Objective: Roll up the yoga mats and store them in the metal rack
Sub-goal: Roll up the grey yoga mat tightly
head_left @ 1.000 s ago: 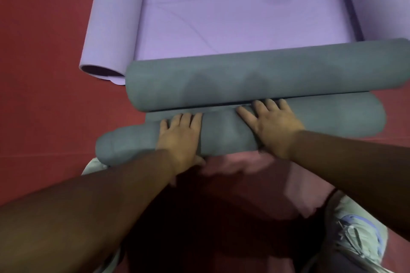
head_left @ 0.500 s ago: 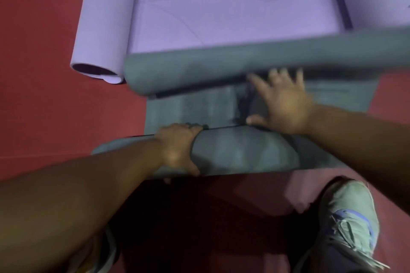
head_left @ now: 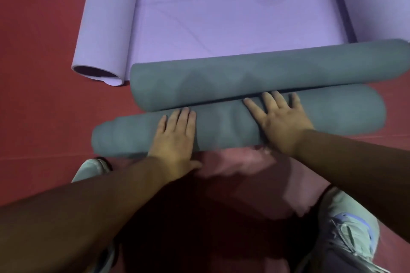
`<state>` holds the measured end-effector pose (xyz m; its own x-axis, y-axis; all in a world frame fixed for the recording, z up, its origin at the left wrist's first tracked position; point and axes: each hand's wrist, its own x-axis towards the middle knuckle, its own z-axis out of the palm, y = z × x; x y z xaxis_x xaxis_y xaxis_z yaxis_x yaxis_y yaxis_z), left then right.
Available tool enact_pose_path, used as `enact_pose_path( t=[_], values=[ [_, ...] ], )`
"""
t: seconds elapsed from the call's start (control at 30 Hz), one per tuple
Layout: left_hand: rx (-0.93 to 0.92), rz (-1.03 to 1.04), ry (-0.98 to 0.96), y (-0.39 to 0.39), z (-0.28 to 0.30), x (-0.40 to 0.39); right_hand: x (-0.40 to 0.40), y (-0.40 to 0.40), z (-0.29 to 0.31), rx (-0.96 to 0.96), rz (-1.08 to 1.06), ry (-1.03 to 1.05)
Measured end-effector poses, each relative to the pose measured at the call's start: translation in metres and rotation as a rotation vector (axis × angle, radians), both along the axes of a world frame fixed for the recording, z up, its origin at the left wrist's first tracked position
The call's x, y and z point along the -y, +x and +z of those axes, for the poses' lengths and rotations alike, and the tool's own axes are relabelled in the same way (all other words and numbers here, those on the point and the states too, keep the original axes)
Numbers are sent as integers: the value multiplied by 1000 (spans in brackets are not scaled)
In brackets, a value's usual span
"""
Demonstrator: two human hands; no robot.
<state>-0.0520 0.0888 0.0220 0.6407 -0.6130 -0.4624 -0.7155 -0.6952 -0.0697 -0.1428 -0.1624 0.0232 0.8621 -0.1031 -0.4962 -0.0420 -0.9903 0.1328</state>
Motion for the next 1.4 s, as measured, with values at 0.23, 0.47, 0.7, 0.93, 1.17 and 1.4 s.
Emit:
enact_pose_path(
  t=[0.23, 0.47, 0.7, 0.93, 1.17, 1.4],
  values=[
    [23, 14, -18, 30, 8, 23, 17, 18, 5, 7, 39, 76],
    [-160, -240, 58, 17, 15, -3, -10, -45, 12, -154, 1, 221],
    [-302, -147, -38, 41, 26, 13, 23, -19, 28, -49, -92, 180],
    [19, -57, -305, 46, 9, 11, -1, -31, 17, 80, -106, 179],
    [16, -63, 49, 36, 6, 28, 3, -13, 7, -9, -50, 29],
    [-45, 10, 52, 84, 4, 67, 19, 18, 5, 249, -6, -68]
  ],
)
